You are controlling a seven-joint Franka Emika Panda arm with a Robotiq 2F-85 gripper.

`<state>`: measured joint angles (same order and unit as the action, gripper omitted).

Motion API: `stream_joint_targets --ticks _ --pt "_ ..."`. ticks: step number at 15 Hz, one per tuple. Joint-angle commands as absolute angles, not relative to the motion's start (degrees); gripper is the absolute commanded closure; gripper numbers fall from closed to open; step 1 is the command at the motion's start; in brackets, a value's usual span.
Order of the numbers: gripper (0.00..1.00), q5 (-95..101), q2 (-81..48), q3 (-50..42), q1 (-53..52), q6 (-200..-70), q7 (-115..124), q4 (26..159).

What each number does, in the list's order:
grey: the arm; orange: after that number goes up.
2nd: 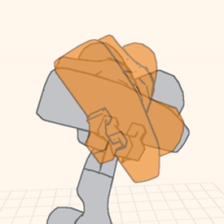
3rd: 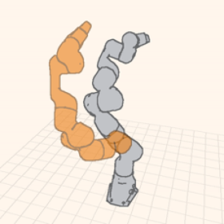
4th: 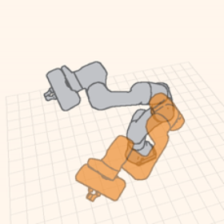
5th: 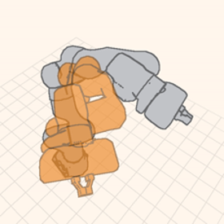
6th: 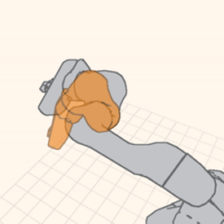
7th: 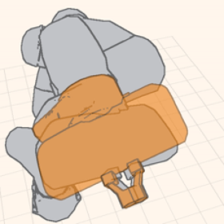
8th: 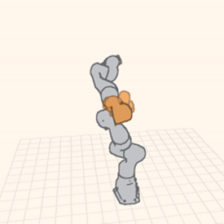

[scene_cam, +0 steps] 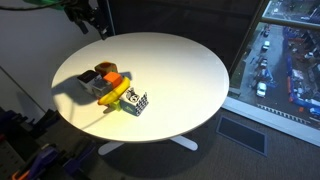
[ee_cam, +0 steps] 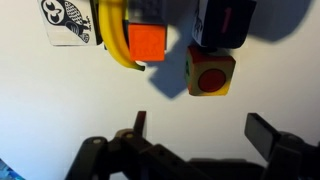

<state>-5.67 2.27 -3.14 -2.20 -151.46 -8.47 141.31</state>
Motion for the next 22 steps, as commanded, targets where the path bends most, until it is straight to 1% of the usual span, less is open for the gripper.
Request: stream_joint_targets --ticks 1,5,8,9,17,22 --pt "0.0 -4.3 -0.4 -2.1 -1.3 -147.5 -6.7 137.8" --pt "0.0 -4.0 -1.5 -1.7 -1.4 -146.1 -5.8 137.1" --pt "0.0 -2.2 -1.6 -1.5 -1.4 -149.0 -3.0 137.7" --pt "0.0 -4.1 -1.2 -1.4 -1.3 -148.5 -5.6 138.5" --pt "0.0 -3.6 -1.2 -1.3 -1.4 -148.9 -4.5 138.5" --pt "0.0 -4.1 -3.3 -0.7 -1.4 -148.6 -6.1 139.8"
